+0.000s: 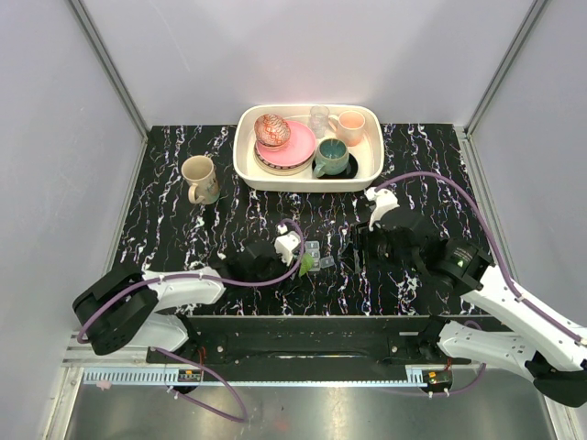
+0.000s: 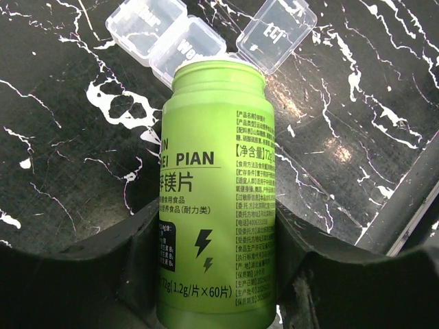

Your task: Sort the pills into containers

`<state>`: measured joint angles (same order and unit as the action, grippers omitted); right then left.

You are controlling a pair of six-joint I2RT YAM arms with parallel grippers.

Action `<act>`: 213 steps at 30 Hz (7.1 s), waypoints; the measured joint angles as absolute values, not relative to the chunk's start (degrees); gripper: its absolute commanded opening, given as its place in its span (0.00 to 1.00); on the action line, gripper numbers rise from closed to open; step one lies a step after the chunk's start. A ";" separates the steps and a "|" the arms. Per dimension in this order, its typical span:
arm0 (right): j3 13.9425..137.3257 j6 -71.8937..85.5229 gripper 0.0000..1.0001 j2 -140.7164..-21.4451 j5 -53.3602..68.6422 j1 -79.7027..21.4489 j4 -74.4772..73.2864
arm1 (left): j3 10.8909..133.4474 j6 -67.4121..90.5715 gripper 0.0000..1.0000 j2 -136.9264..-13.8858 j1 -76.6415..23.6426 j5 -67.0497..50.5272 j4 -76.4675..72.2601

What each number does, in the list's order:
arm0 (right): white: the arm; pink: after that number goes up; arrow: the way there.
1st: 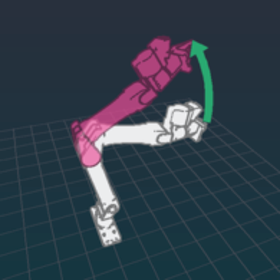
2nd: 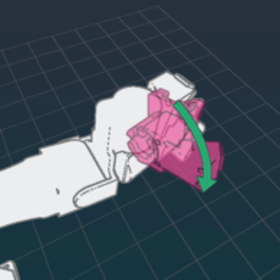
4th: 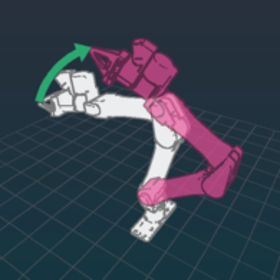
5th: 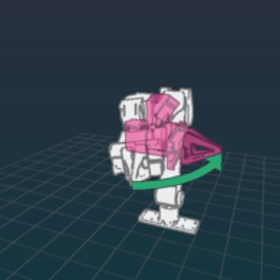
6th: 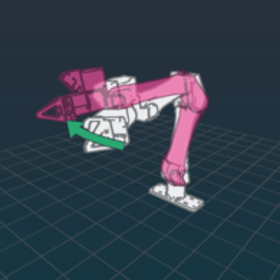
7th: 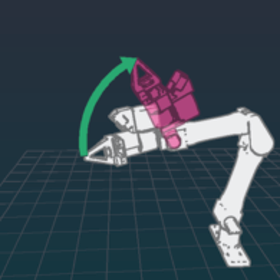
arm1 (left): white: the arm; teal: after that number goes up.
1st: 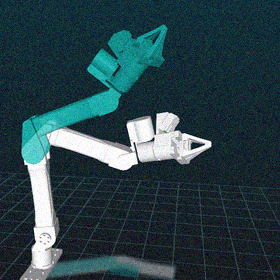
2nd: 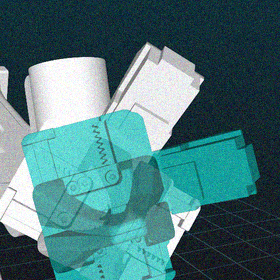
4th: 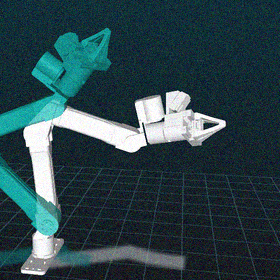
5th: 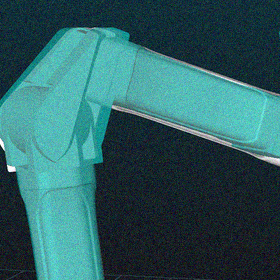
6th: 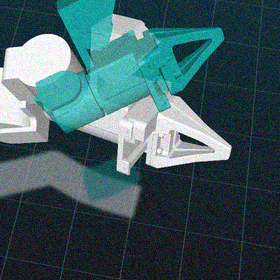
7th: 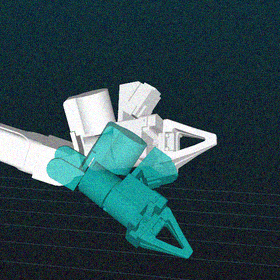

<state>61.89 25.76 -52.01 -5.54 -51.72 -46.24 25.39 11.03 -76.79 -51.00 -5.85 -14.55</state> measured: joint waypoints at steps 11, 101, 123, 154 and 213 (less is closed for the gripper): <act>60.77 25.89 0.00 -50.76 -5.54 -51.72 -46.33 | 28.08 8.51 0.00 -76.77 -51.00 -5.85 -9.10; 58.08 26.87 0.00 -46.44 -5.54 -51.72 -46.39 | 41.78 5.82 0.00 -81.54 -51.24 -7.20 12.49; 58.04 26.87 0.00 -44.95 -6.55 -51.72 -46.41 | 46.76 5.76 0.00 -83.85 -51.24 -7.07 19.53; 57.41 27.31 0.00 -43.92 -6.57 -51.72 -46.52 | 51.55 3.73 0.00 -86.65 -51.24 -7.07 24.99; 56.97 27.51 0.00 -44.31 -6.55 -51.72 -46.65 | 42.50 4.60 0.00 -79.02 -51.24 -7.11 14.11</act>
<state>56.97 27.51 -44.31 -6.55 -51.72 -46.65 42.50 4.60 -79.02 -51.24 -7.11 14.11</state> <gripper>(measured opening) 0.578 0.561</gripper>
